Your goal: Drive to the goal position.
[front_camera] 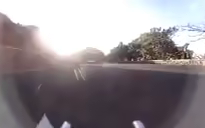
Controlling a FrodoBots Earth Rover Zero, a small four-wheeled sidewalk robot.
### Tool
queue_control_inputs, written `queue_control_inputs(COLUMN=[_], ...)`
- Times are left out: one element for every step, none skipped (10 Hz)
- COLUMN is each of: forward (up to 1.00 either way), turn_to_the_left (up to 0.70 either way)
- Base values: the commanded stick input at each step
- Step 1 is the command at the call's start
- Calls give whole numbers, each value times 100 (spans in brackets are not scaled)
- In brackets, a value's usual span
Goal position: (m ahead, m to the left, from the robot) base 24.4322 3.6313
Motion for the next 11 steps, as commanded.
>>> queue_control_inputs(forward=[50, 50, 50, 50, 50, 50, 50, 50, 50, 50, 50], turn_to_the_left=[0, 0, 0, 0, 0, 0, 0, 0, 0, 0, 0])
